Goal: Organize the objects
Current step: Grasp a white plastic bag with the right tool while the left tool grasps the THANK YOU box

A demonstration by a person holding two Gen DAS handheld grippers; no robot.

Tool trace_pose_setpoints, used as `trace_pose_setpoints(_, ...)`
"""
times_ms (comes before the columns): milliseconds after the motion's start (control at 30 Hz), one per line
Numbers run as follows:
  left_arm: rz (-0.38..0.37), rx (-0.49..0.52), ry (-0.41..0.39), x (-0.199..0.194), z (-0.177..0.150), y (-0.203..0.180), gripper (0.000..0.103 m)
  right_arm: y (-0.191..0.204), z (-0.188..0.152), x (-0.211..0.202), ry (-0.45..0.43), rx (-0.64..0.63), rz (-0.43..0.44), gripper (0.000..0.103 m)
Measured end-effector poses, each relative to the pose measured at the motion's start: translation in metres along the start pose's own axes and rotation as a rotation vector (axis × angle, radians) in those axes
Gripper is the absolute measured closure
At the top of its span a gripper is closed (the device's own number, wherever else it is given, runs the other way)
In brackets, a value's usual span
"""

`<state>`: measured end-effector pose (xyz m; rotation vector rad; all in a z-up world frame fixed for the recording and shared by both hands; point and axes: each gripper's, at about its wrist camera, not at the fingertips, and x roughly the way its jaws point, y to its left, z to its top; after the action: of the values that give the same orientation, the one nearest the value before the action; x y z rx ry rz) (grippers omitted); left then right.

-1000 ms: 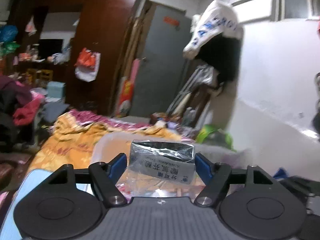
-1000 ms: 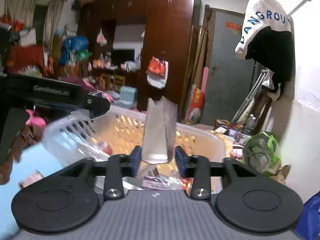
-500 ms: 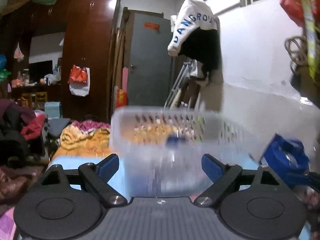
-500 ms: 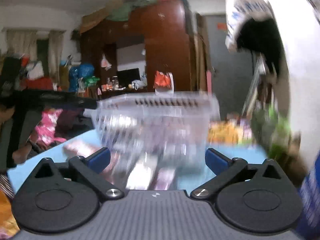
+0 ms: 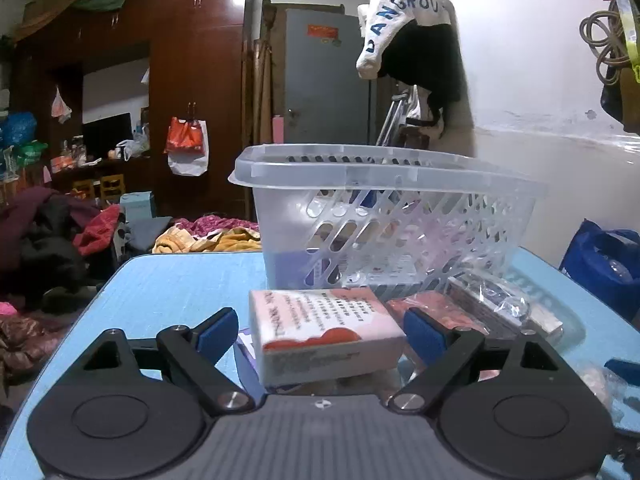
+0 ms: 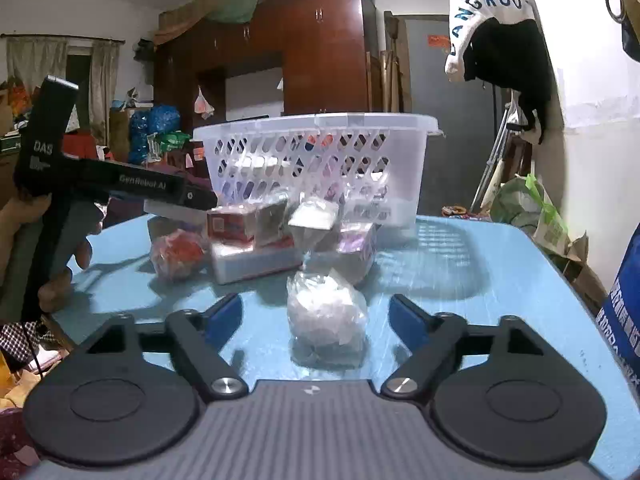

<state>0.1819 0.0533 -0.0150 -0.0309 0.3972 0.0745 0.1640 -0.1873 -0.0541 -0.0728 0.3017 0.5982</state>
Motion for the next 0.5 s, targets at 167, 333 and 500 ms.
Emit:
trace_pose_setpoints(167,0.016,0.042,0.027,0.002,-0.002,-0.006,0.021,-0.001,-0.006,0.002,0.008,0.01,0.003,0.032)
trace_pose_setpoints(333,-0.047,-0.028,-0.04,-0.01,-0.009,0.007,0.021,0.0,-0.014,-0.005,-0.015,0.019,-0.004,0.056)
trace_pose_setpoints(500,-0.098,-0.076,-0.09,-0.016,-0.013,0.017,0.021,0.0,-0.02,-0.009,-0.042,0.014,-0.016,0.057)
